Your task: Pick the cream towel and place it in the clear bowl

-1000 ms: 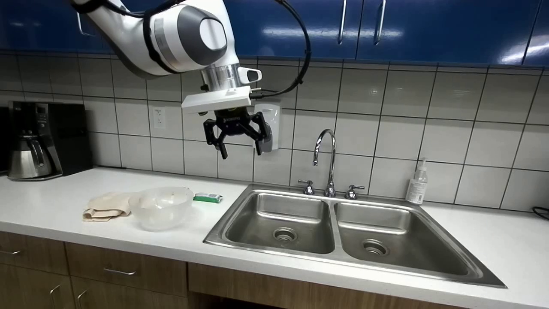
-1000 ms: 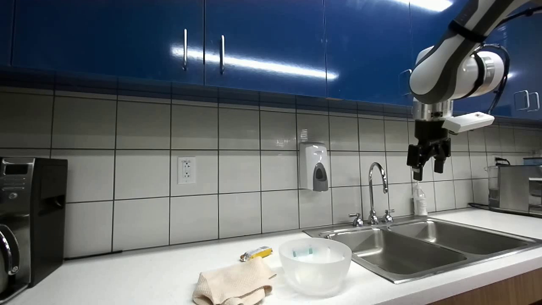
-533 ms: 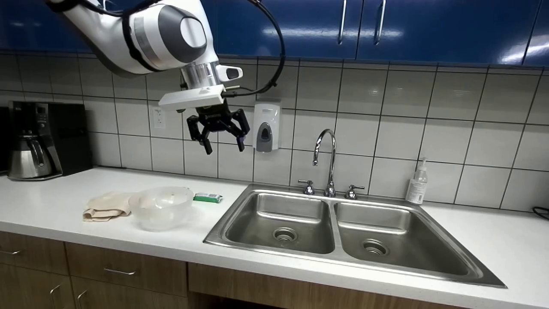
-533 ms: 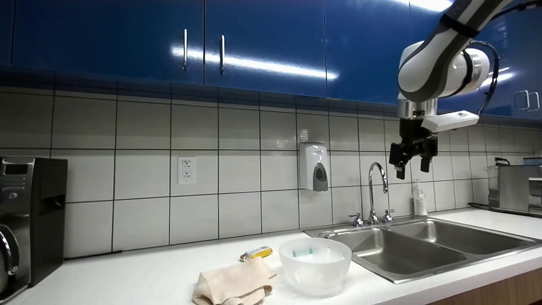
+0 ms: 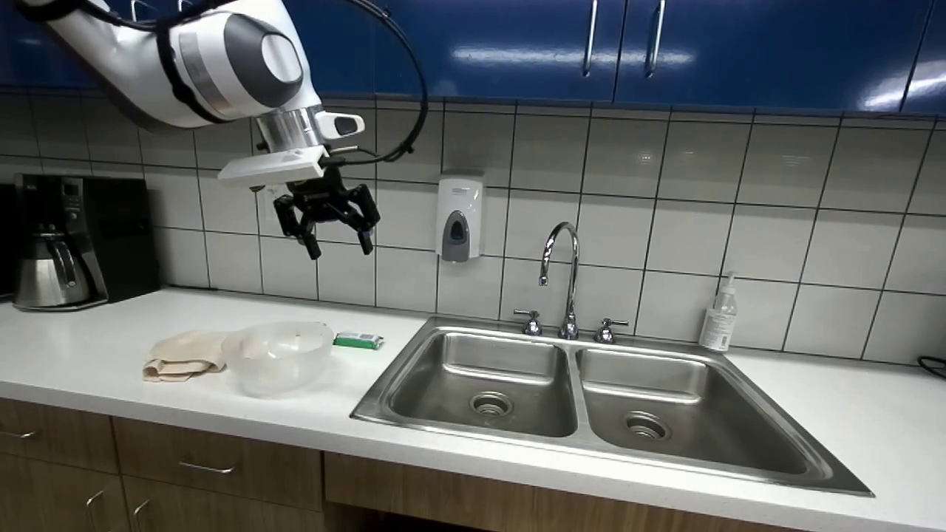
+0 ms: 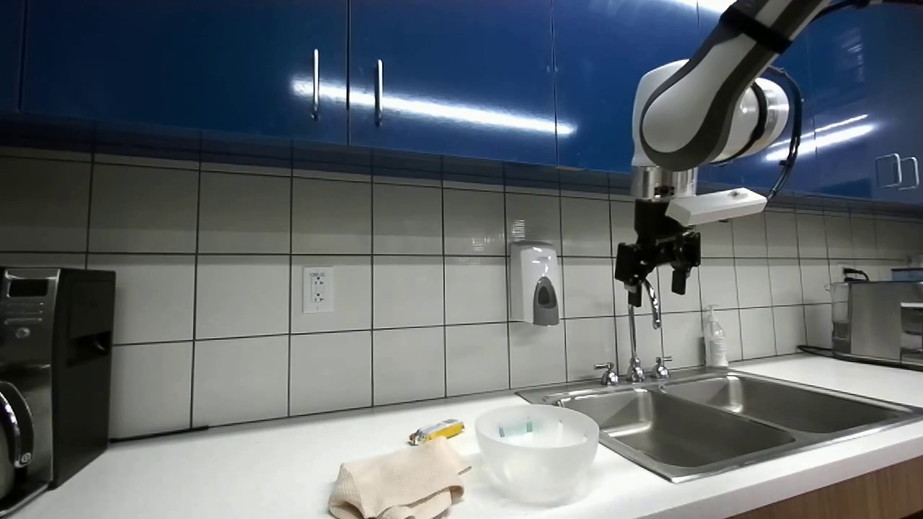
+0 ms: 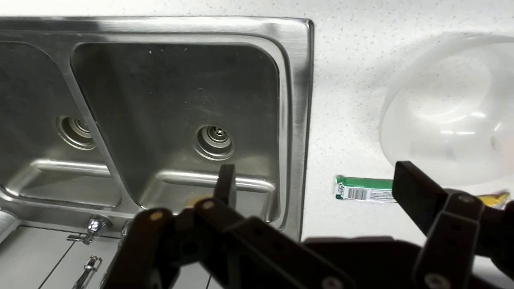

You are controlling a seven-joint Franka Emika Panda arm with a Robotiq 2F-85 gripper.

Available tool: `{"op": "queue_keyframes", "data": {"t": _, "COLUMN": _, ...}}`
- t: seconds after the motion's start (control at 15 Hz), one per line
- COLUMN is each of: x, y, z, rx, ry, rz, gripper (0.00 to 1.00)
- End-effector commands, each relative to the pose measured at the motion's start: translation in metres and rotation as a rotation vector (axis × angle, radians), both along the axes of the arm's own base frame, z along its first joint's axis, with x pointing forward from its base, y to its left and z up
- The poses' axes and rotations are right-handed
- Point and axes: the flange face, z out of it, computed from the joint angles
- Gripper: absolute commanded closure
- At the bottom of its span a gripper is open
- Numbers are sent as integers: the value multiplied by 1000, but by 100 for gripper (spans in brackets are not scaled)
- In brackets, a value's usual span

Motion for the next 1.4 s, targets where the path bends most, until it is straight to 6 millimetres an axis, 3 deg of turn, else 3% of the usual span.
{"op": "queue_keyframes", "data": {"t": 0.0, "x": 7, "y": 36, "z": -1, "rx": -10, "ry": -26, "rz": 12, "gripper": 0}}
{"op": "queue_keyframes", "data": {"t": 0.47, "x": 21, "y": 113, "z": -11, "rx": -4, "ry": -52, "rz": 41, "gripper": 0}}
{"op": "queue_keyframes", "data": {"t": 1.33, "x": 53, "y": 222, "z": -29, "rx": 46, "ry": -80, "rz": 183, "gripper": 0}}
